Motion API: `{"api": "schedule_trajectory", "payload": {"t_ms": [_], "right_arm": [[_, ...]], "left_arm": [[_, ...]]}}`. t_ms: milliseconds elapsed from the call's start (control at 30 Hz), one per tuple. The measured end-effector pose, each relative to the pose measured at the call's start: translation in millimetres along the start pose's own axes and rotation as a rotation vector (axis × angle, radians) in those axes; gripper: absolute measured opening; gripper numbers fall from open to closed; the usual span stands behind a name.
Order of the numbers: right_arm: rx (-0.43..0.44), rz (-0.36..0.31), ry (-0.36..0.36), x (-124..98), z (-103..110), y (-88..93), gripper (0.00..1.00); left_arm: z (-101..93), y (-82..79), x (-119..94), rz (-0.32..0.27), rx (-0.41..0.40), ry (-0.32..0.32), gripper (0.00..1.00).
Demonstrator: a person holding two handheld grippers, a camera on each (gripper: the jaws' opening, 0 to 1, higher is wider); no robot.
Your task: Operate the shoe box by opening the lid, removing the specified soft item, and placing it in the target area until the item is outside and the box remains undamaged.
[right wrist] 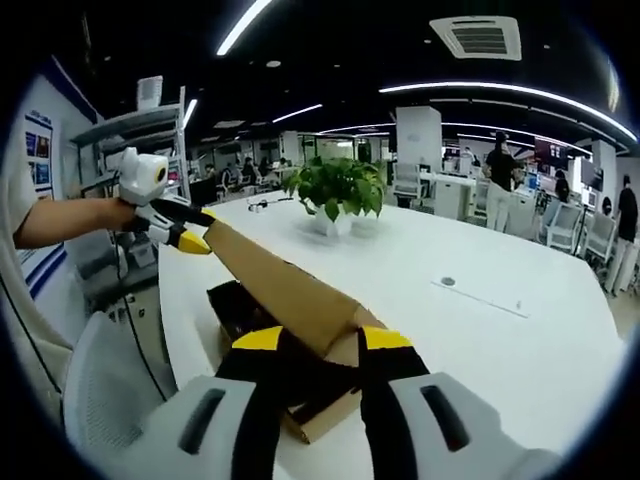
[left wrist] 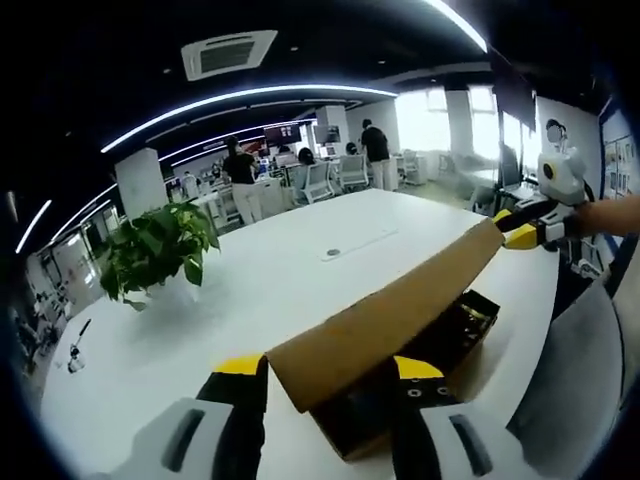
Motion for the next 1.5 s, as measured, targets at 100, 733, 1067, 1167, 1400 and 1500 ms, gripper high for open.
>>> {"api": "schedule_trajectory", "payload": {"t_ms": [100,733,1067,1167,1400,1500], "right_arm": [[-0.02,-0.011,0.007,3.0,-4.3,-5.8,0.24],[-0.135,-0.025,0.058,22.9,-30.4,-29.2,0.15],[-0.143,-0.014,0.091,30.2,-41.4,-35.7,0.08],[-0.148,-0.016,0.095,31.7,-42.7,-37.5,0.07],[-0.148,-0.016,0.101,38.0,-49.6,-42.4,0.07],[-0.146,-0.016,0.101,41.0,-52.9,-44.6,0.06]], "left_arm": [[3.5,-5.9,2.2,-0.007,0.008,-0.002,0.48],[31.1,-29.7,18.4,-0.019,0.054,-0.016,0.44],[46.0,-38.8,25.2,-0.038,0.039,-0.051,0.43],[52.0,-35.6,25.0,-0.031,0.019,-0.075,0.44],[58.7,-21.1,26.0,-0.003,-0.009,-0.092,0.43],[59.4,-13.3,27.9,0.018,-0.015,-0.094,0.41]]}}
Point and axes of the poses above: the point that each gripper's makers call its tool centre point, and the gripper's own axes: x roughly forward along the fingers, z roughly to its left, y roughly out of its underside, the point moved 6 cm from there along -x, roughly backward along the fingers, and after that the axes turned 9 degrees about y, right-handed, at the moved point
